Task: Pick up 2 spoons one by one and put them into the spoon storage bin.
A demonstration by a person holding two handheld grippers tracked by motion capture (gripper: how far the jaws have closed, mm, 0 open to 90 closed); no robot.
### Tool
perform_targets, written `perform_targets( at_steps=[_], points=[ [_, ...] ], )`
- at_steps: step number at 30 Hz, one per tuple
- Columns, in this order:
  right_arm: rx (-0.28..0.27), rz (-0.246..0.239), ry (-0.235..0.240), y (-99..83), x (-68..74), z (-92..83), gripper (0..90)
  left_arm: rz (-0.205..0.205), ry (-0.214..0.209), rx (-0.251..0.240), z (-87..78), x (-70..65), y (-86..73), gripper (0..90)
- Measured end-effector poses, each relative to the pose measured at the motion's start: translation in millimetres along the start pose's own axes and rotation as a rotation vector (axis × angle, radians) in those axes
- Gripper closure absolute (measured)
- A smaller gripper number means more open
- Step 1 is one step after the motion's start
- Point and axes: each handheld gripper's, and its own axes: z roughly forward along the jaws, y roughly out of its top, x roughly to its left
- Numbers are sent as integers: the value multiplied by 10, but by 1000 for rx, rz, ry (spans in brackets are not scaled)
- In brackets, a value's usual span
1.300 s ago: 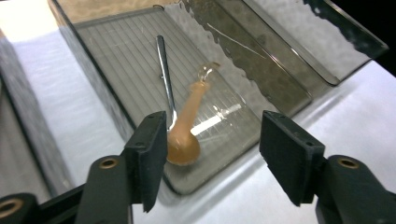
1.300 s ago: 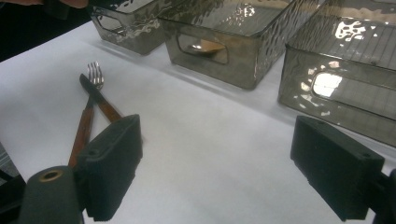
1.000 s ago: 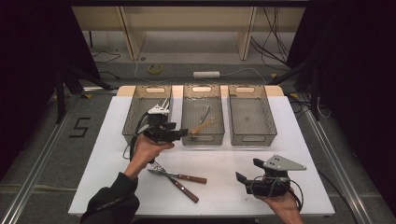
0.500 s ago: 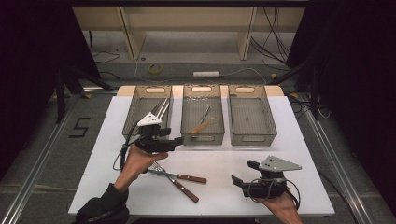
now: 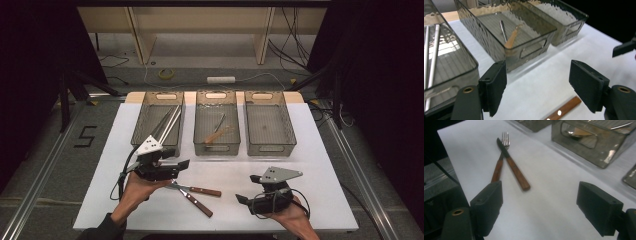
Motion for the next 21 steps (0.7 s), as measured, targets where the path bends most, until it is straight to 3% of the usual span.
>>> perform_targets(
  at_steps=[11,21],
  points=[
    [130,-106,68,214,72,318,266,10,-9,14,-154,-28,-215,285],
    [216,-169,100,375,116,608,313,4,-9,0,-254,-67,-345,274]
  ],
)
